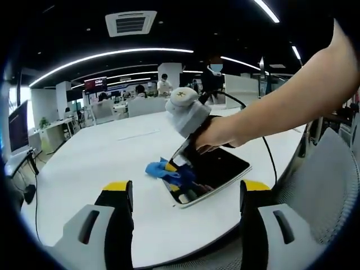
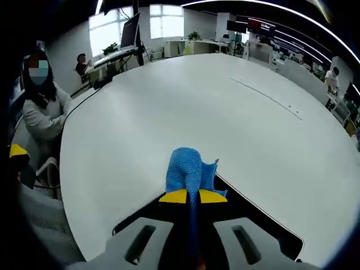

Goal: Wipe the mirror surface with the cleaning cloth until all visible marks leave the cleaned area.

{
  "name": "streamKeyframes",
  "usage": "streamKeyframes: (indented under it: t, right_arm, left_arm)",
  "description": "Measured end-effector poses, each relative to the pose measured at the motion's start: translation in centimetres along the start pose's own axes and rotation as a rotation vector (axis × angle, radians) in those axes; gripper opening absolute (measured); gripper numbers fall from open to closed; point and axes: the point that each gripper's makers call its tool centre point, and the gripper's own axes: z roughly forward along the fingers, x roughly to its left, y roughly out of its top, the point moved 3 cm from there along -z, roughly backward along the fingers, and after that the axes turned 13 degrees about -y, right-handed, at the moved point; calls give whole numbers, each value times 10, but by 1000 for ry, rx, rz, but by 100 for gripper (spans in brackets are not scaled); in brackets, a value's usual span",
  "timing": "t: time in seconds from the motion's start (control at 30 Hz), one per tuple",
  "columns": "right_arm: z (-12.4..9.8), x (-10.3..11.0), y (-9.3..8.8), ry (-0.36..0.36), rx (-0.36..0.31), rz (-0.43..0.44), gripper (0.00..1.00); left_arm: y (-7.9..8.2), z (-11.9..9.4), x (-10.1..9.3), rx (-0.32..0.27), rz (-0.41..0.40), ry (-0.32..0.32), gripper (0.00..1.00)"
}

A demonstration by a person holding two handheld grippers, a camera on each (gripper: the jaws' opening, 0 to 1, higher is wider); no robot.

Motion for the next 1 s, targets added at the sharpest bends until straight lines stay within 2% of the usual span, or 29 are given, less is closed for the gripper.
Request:
streamKeyframes:
  t: [0.07, 0.47, 0.8, 1.0]
  right_arm:
    - [2, -3, 1, -3, -1, 28, 0]
    - [7, -8, 5, -4, -10, 47, 0]
    - [6, -7, 6, 11, -4, 27, 0]
    - [0, -12, -2, 7, 0, 33, 0]
  left_arm:
    - [0, 0, 0, 1, 0, -1, 76]
    - [3, 0, 0, -15, 1, 6, 76]
    - [3, 0, -1, -11, 1, -1, 76]
    - [2, -1, -1, -5, 0, -3, 76]
